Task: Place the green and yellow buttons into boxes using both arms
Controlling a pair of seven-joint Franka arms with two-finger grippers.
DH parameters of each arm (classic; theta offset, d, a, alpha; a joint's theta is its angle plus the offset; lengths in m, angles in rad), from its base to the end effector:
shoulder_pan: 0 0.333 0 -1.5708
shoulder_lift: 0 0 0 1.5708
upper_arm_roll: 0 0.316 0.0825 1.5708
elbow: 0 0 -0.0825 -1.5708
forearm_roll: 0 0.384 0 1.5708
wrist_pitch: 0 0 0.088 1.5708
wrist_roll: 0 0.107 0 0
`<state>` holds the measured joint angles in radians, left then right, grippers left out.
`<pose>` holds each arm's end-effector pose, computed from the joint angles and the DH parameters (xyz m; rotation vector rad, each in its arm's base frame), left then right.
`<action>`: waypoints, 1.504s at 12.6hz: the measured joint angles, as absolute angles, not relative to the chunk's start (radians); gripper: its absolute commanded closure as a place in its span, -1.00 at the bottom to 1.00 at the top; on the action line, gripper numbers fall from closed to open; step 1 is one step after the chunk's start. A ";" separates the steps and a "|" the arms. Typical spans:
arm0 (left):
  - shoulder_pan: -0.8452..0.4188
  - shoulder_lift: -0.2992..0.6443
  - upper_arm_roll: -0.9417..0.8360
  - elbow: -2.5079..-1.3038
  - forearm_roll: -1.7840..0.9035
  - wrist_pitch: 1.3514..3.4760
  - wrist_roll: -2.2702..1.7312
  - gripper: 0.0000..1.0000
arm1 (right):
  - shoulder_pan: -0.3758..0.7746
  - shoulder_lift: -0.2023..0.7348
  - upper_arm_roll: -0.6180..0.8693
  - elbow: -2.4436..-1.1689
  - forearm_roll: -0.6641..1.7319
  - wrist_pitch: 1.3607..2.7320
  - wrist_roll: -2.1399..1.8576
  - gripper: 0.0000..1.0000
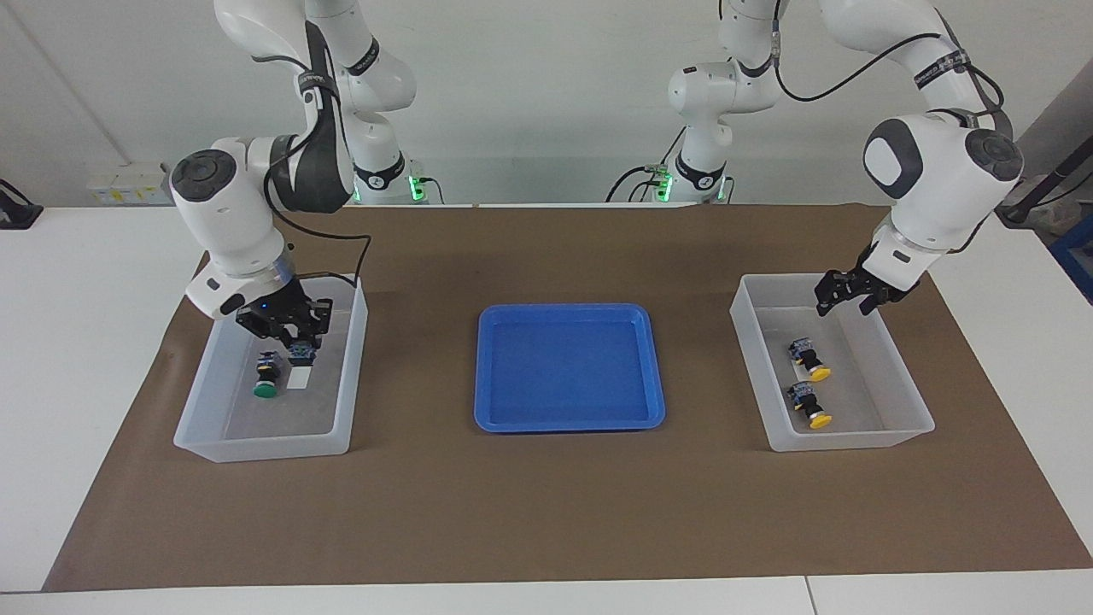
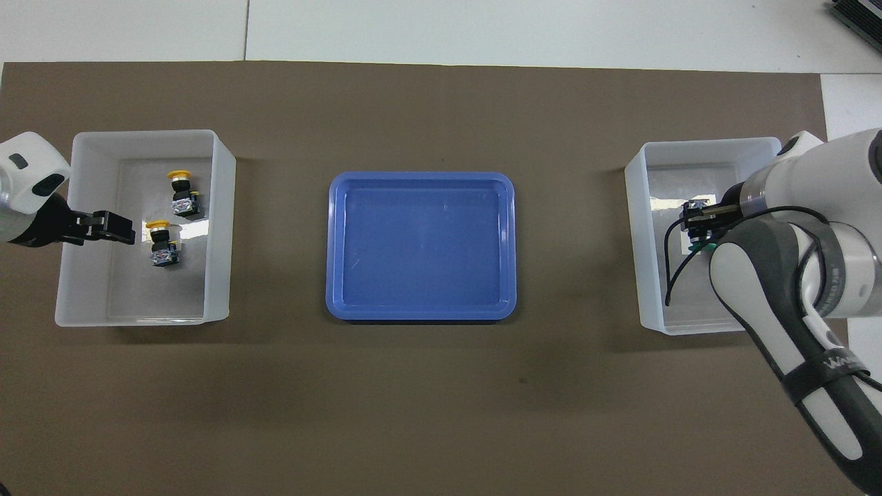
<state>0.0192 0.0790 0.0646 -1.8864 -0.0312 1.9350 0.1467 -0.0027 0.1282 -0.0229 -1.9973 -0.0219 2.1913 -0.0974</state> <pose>0.5763 0.0455 0.4605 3.1131 -0.0801 -0.0424 0.5867 -0.0155 0.4028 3.1121 0.1311 0.1003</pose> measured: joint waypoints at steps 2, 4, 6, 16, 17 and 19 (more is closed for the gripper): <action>0.019 0.077 0.059 -1.819 -0.031 1.859 0.146 -0.61 | -0.023 0.140 -0.023 -2.070 -0.022 2.286 -0.160 1.00; 0.019 0.074 0.057 -1.738 -0.032 1.779 0.140 -0.61 | -0.054 0.162 -0.023 -2.103 -0.022 2.344 -0.218 1.00; 0.014 0.070 0.052 -1.675 -0.032 1.719 0.106 -0.61 | -0.067 0.191 -0.023 -2.115 -0.022 2.399 -0.245 1.00; -0.079 0.059 0.053 -1.523 -0.029 1.496 -0.020 -0.71 | -0.059 0.195 -0.016 -2.141 -0.022 2.489 -0.262 -1.00; -0.079 0.057 0.054 -1.520 -0.029 1.488 -0.020 -0.77 | -0.059 0.176 -0.016 -2.126 -0.022 2.462 -0.262 -1.00; -0.079 0.055 0.052 -1.520 -0.025 1.482 -0.020 -0.91 | -0.060 0.131 -0.016 -2.077 -0.020 2.365 -0.234 -1.00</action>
